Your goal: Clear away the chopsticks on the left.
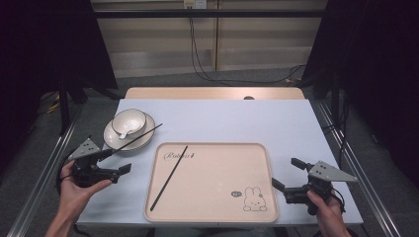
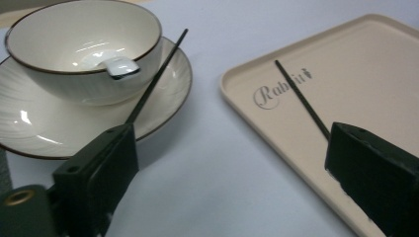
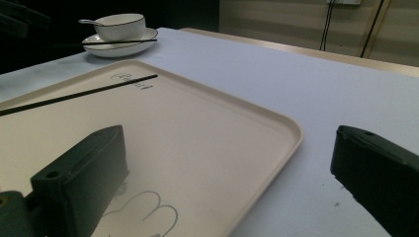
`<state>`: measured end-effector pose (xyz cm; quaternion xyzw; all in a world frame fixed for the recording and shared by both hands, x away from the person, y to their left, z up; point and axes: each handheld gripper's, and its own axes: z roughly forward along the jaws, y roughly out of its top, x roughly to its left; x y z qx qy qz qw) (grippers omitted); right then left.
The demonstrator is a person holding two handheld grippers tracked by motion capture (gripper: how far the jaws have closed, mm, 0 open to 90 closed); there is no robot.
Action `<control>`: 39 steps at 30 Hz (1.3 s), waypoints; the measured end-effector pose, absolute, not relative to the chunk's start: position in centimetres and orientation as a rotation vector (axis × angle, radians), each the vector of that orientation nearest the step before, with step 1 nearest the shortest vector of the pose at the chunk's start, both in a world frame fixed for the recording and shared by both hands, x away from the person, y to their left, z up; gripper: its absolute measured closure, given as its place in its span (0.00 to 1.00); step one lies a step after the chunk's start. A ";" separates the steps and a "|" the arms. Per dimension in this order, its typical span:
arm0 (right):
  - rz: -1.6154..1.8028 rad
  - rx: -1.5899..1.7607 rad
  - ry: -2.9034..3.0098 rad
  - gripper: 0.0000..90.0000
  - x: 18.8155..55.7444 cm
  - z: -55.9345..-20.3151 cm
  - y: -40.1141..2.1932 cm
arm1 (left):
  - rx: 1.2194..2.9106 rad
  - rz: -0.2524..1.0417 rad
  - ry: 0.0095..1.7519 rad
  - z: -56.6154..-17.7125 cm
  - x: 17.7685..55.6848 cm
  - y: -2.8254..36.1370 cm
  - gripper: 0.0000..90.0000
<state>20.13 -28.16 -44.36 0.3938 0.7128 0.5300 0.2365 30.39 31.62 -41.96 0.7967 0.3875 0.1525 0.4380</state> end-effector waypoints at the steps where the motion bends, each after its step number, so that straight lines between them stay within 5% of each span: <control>1: 1.453 1.080 1.954 0.01 20.1 -44.4 -28.2 | 1.981 0.379 0.963 -42.0 30.4 31.6 0.08; 13: 1.442 1.079 1.950 0.01 20.1 -44.4 -28.2 | 2.057 0.425 0.927 -43.1 34.4 33.5 0.15; 29: 1.437 1.084 1.953 0.02 20.1 -44.4 -28.2 | 2.088 0.438 0.983 -44.3 37.9 34.0 0.51; 34: 1.435 1.091 1.952 0.01 20.1 -44.4 -28.3 | 2.105 0.413 0.994 -44.8 38.8 33.7 0.52; 39: 1.441 1.094 1.948 0.01 20.1 -44.4 -28.3 | 2.142 0.389 0.987 -45.4 39.4 32.9 0.63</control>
